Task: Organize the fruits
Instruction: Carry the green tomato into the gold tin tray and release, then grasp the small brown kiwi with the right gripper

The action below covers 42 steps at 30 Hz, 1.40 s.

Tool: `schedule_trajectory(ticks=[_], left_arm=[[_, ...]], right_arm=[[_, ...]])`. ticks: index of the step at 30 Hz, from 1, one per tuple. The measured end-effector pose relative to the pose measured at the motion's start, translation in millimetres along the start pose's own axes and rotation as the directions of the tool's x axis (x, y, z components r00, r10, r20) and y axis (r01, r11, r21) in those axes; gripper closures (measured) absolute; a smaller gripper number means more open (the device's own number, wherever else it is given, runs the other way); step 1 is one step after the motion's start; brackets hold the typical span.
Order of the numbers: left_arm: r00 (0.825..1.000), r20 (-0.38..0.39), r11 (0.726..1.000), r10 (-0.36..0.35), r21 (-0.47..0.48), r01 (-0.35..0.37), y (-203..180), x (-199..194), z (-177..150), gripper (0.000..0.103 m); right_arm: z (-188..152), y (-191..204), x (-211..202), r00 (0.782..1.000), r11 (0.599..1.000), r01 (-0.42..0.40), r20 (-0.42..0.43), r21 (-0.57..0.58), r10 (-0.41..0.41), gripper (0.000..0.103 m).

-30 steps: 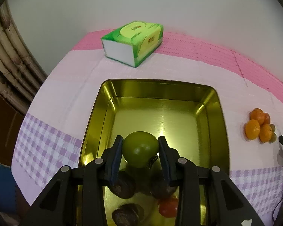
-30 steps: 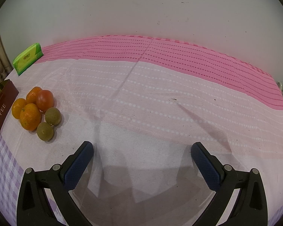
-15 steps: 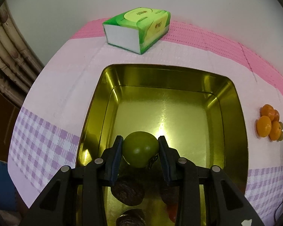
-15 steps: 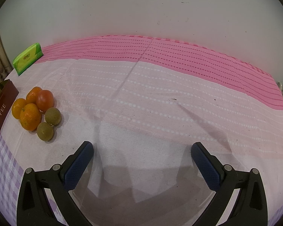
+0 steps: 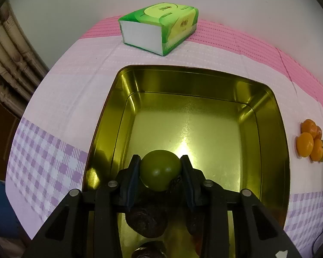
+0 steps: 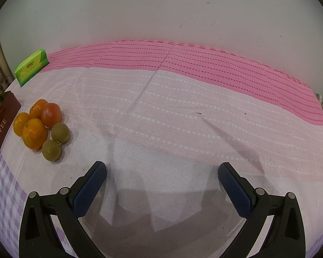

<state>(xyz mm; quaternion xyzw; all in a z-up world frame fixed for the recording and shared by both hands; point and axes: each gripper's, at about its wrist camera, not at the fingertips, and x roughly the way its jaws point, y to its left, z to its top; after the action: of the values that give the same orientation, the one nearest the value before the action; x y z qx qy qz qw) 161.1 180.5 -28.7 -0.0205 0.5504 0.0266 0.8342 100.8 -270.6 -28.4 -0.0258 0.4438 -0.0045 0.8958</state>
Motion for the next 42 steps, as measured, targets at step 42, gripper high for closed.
schedule_trajectory(ticks=[42], left_arm=[[0.983, 0.182, 1.000, -0.014, -0.017, 0.018, 8.6, -89.4, -44.5, 0.028]], right_arm=[[12.0, 93.9, -20.4, 0.995, 0.999, -0.043, -0.085, 0.004, 0.043, 0.034]])
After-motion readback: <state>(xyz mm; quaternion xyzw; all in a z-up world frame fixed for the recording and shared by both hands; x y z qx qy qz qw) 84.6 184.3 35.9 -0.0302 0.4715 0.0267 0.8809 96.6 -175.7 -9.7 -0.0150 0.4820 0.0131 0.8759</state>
